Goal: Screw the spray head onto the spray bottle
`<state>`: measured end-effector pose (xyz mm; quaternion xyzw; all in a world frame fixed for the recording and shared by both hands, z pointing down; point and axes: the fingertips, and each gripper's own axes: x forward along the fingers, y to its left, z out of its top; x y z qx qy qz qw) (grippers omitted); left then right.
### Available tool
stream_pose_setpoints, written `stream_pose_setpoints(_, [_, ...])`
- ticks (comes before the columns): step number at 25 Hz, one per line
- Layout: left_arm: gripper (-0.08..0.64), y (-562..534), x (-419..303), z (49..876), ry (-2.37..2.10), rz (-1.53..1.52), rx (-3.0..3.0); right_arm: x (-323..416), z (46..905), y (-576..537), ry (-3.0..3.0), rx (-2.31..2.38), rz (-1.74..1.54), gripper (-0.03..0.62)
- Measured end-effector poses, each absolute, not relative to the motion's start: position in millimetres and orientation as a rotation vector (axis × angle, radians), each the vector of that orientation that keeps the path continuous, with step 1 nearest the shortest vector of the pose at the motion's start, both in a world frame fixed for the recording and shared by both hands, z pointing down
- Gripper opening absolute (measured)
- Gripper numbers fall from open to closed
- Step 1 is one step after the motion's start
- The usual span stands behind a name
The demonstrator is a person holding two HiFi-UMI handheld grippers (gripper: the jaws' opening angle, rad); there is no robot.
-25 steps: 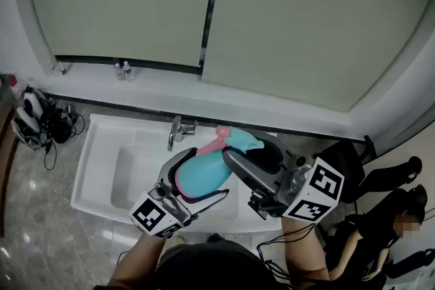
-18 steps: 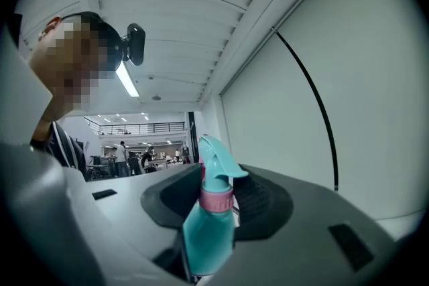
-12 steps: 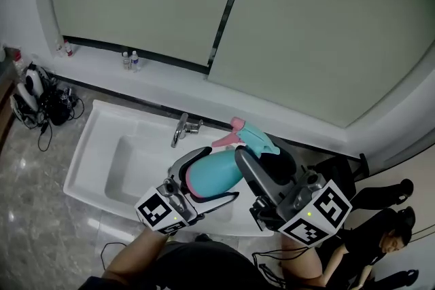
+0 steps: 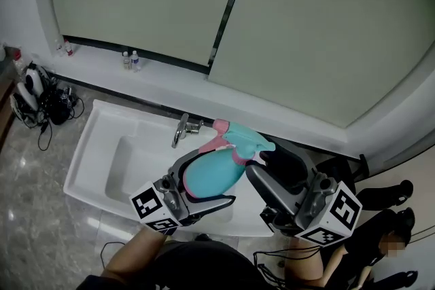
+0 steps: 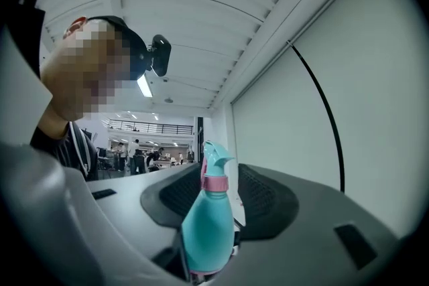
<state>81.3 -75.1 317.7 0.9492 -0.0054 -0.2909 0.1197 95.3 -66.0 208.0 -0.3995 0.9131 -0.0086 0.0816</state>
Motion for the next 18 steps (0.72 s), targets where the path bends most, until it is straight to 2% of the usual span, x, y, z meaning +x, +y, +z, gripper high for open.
stream_pose_setpoints(12, [0.471, -62, 90, 315, 0.008, -0.799, 2.821, 91, 207, -62, 2.867, -1.105, 0.004, 0.143])
stream_pose_setpoints(18, [0.47, -54, 90, 309, 0.145, -0.849, 2.731, 89, 197, -56, 2.791, -0.911, -0.043, 0.137])
